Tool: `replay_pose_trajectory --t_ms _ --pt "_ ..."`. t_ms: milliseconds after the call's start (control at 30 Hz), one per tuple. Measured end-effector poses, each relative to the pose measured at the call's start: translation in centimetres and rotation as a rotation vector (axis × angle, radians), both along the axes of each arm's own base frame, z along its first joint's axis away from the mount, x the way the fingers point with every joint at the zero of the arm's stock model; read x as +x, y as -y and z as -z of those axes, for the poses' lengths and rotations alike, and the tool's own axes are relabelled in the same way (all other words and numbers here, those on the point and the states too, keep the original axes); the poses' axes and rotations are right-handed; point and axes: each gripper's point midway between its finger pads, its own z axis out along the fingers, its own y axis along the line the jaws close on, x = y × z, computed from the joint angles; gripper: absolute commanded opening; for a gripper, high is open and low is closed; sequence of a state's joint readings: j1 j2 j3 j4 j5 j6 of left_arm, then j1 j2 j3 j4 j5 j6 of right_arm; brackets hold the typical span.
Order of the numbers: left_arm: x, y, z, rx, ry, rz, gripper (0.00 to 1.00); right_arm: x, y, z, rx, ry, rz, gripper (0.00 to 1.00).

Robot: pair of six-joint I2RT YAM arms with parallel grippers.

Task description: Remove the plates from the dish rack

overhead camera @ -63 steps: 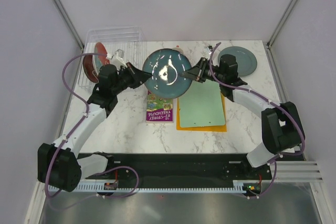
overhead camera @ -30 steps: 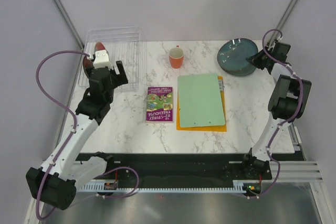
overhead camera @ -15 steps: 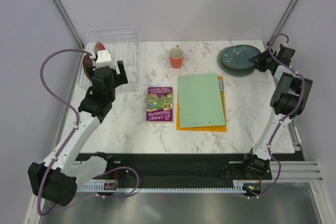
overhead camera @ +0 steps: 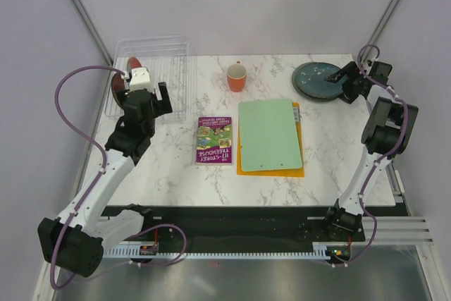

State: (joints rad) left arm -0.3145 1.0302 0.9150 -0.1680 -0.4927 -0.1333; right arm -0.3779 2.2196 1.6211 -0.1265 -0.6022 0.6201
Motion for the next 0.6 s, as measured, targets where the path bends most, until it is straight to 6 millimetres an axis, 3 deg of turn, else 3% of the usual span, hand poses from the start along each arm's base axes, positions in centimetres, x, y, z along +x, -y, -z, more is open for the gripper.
replay_pose_trajectory --t_ms 333,600 --pt "0.8 0.1 1.3 0.023 -0.055 -0.007 0.99 -2.6 -1.5 -0.2 -0.204 -0.155 -0.084 0.98" --pt "1.2 -0.2 0.3 0.042 -0.043 -0.019 1.00 -3.1 -0.6 -2.4 -0.402 -0.218 -0.116 0.98"
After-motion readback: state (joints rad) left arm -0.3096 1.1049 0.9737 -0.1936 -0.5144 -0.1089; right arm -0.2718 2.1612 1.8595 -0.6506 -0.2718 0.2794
